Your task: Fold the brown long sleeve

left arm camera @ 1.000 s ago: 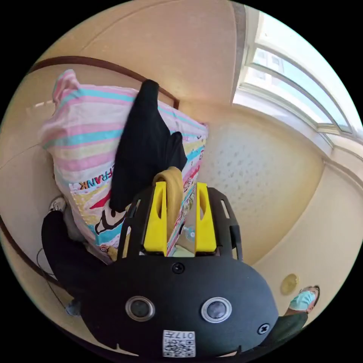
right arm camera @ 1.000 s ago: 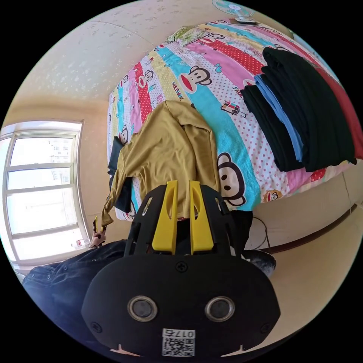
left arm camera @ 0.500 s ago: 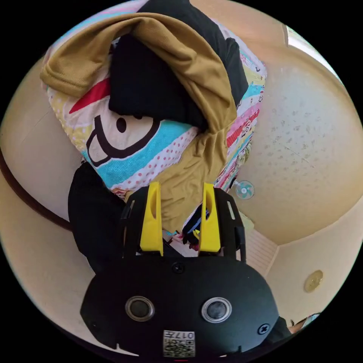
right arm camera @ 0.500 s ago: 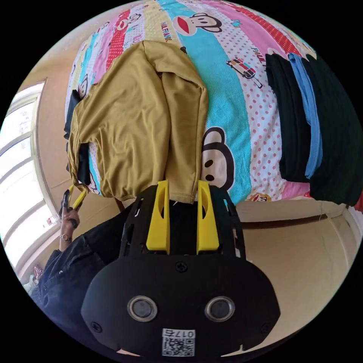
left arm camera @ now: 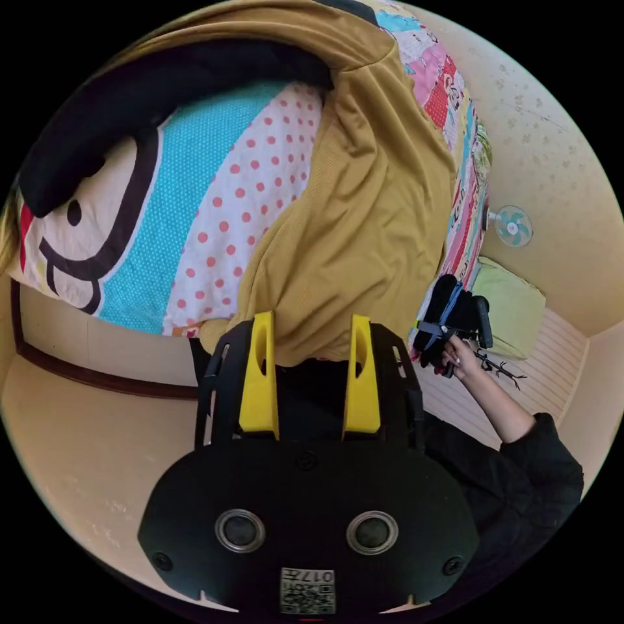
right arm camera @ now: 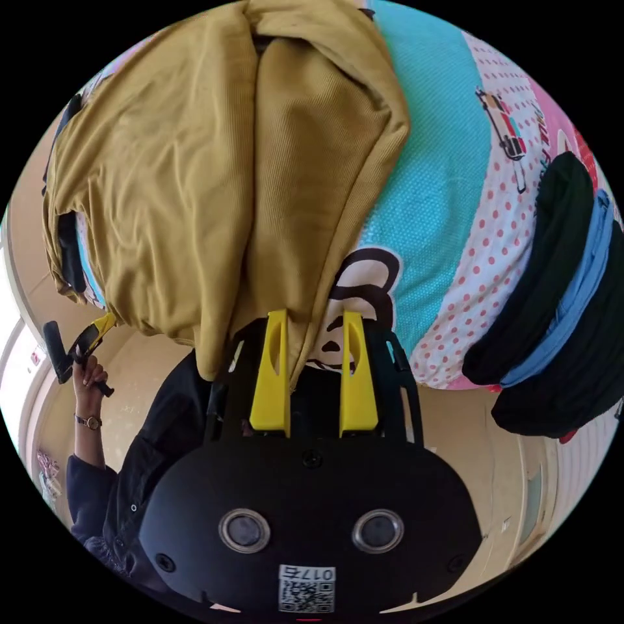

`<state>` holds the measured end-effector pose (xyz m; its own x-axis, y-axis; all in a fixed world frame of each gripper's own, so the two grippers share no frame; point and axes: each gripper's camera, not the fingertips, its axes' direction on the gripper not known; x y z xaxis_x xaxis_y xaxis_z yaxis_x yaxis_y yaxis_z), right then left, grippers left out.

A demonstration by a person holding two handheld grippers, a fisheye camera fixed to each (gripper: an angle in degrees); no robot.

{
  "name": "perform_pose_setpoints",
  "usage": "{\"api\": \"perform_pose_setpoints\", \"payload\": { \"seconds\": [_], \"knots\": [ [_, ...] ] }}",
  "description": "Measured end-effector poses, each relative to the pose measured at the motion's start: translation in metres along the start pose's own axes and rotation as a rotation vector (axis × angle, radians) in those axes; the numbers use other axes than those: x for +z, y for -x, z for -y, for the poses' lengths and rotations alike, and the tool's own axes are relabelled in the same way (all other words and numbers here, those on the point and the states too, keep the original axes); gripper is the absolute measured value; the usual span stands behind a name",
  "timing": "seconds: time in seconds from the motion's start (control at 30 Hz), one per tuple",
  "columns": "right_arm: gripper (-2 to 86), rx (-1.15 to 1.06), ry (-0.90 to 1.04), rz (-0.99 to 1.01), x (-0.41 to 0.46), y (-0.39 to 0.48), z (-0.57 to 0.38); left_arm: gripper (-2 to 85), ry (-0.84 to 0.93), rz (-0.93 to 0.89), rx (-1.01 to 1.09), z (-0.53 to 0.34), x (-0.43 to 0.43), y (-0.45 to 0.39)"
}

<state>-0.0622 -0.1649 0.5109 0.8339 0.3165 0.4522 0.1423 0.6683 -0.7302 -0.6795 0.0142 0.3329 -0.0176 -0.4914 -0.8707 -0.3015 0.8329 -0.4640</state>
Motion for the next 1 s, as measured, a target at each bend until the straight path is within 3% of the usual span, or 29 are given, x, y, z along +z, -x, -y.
{"api": "perform_pose_setpoints", "payload": {
  "seconds": [0.2,0.33,0.47,0.6,0.67,0.83,1.0],
  "knots": [
    [4.3,-0.185,-0.008,0.034,-0.017,-0.015,-0.018,4.3,-0.005,-0.006,-0.132,-0.040,0.017,0.006],
    [3.8,-0.206,-0.181,-0.056,-0.079,-0.047,-0.076,1.9,0.020,-0.123,-0.046,-0.072,0.000,-0.003],
    [4.0,0.061,-0.393,-0.226,-0.116,-0.115,-0.137,0.3,-0.050,-0.169,-0.060,-0.111,-0.022,0.004],
    [6.2,0.288,-0.390,-0.161,-0.096,-0.153,-0.154,0.1,0.144,0.063,-0.335,-0.146,0.000,0.035],
    [7.6,0.345,-0.426,-0.155,-0.092,-0.149,-0.163,1.8,0.169,0.046,-0.356,-0.158,0.003,0.040],
    [8.4,0.282,-0.451,-0.043,-0.077,-0.108,-0.167,6.2,-0.091,-0.215,-0.395,-0.174,-0.044,0.051],
    [8.1,0.148,-0.455,-0.064,-0.076,-0.041,-0.155,9.1,-0.234,-0.208,-0.360,-0.161,-0.102,0.057]
  ]
}}
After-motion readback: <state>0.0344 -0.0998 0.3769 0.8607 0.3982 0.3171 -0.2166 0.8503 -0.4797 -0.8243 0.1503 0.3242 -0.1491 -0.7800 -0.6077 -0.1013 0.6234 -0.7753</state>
